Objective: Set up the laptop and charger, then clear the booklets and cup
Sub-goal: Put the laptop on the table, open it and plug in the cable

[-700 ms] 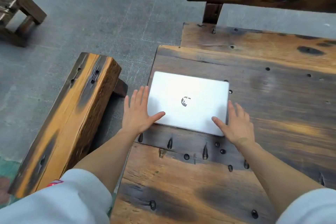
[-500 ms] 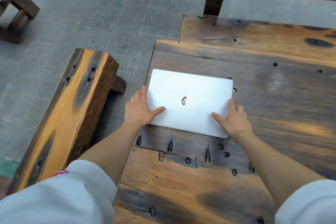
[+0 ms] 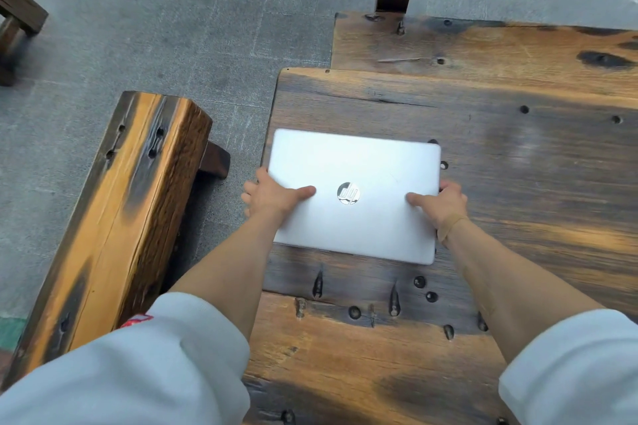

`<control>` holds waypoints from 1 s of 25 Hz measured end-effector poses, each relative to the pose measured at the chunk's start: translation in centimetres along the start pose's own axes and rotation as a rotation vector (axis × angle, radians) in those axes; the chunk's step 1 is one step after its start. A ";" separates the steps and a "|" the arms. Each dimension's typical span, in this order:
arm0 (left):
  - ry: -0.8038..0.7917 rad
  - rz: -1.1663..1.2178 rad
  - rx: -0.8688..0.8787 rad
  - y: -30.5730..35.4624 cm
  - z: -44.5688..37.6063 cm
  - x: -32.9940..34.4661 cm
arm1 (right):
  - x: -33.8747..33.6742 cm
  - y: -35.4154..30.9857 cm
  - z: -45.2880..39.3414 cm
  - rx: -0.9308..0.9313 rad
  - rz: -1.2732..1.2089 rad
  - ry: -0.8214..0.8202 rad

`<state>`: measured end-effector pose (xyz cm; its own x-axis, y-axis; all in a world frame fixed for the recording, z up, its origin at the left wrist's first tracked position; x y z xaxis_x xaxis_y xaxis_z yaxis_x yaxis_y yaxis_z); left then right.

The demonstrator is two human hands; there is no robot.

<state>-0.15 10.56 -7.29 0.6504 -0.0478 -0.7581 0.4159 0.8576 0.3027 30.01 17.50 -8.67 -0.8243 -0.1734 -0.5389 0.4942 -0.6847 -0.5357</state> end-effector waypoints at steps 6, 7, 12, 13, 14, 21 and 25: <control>-0.007 0.103 -0.030 -0.7 0.4 -0.2 | -0.6 0.7 0.3 0.047 -0.245 -0.068; -0.005 0.106 -0.024 -1.0 0.8 -0.3 | -0.7 1.3 0.8 0.059 -0.261 -0.081; -0.005 0.135 0.023 -2.6 4.2 -1.1 | -2.8 3.6 5.3 0.033 -0.260 -0.050; -0.009 0.131 0.034 -2.9 5.3 -1.4 | -3.5 3.9 6.5 0.021 -0.276 -0.046; -0.016 0.131 0.042 -3.3 6.3 -1.8 | -4.2 4.3 7.7 0.013 -0.292 -0.038; -0.079 0.139 0.145 -6.9 16.6 -3.2 | -10.2 8.5 18.1 -0.039 -0.343 0.037; -0.132 0.124 0.232 -7.8 21.4 -2.7 | -13.4 12.5 22.9 -0.033 -0.330 0.134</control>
<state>8.46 -6.94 4.76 0.7759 -0.0290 -0.6301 0.4524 0.7218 0.5238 40.90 -4.96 6.69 -0.8988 0.1487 -0.4124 0.2180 -0.6646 -0.7147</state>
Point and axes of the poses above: each hand's wrist, its own z-axis away from the middle knuckle, its own x-axis out of the palm, y = z × x, the point moved 3 cm from there along -z, towards the middle knuckle, and after that the axes turned 3 degrees about -z, right-handed, at the moved point
